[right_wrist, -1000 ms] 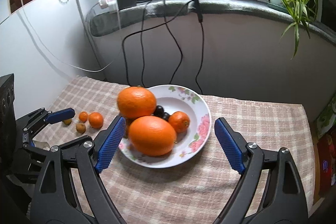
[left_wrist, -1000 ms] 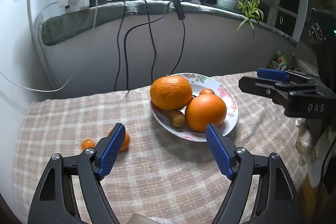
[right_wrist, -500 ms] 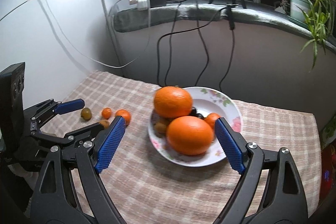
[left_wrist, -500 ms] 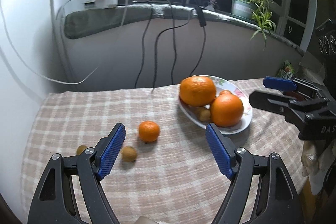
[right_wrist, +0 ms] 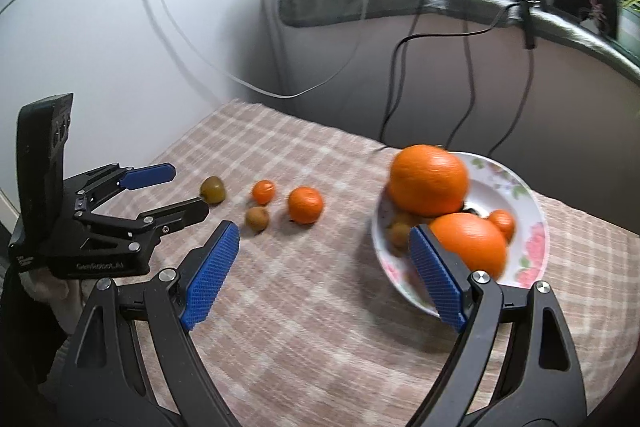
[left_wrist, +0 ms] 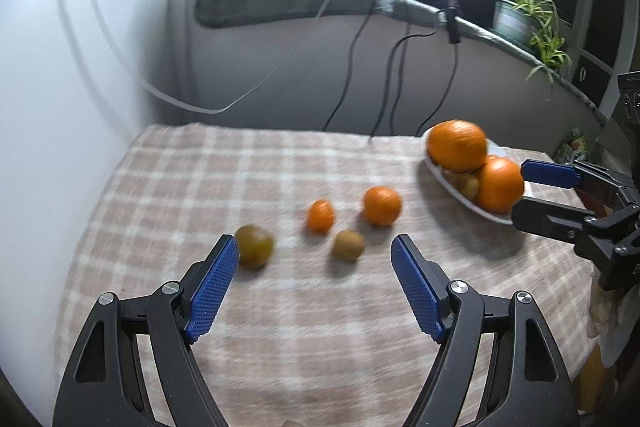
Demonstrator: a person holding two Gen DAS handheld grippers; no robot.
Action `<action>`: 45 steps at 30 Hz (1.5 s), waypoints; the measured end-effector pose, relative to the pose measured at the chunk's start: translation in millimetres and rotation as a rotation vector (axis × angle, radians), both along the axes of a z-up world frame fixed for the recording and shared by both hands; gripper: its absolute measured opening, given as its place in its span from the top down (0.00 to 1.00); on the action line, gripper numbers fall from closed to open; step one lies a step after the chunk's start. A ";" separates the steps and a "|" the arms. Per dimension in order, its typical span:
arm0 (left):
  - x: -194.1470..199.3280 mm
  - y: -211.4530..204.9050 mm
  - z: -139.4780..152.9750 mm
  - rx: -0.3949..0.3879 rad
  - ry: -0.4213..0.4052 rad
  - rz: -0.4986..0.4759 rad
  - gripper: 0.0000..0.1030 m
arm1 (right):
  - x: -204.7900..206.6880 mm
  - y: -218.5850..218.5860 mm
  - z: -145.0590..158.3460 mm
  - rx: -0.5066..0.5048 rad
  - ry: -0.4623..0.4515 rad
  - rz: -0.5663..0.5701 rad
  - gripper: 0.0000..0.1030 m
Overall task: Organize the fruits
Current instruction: 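Move the left tool to a greenish kiwi while the right tool approaches a brown kiwi, then grasp the greenish kiwi with the left tool while the right tool grasps the brown kiwi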
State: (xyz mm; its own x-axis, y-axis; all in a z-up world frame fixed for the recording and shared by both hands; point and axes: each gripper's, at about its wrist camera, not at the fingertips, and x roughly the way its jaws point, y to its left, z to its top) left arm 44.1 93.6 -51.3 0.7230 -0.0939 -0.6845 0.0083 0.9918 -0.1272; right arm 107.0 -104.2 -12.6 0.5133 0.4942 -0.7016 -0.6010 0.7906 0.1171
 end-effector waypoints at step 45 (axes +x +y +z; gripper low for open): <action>41.2 44.6 -49.8 -0.098 0.136 0.036 0.66 | 38.0 105.8 -83.1 -0.115 0.178 0.162 0.68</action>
State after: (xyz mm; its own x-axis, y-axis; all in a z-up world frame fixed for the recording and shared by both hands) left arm 85.3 138.2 -101.0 0.6284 -0.1407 -0.7651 -0.0509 0.9740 -0.2210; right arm 145.0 1.6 -95.7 0.2972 0.4716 -0.8302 -0.6987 0.7000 0.1474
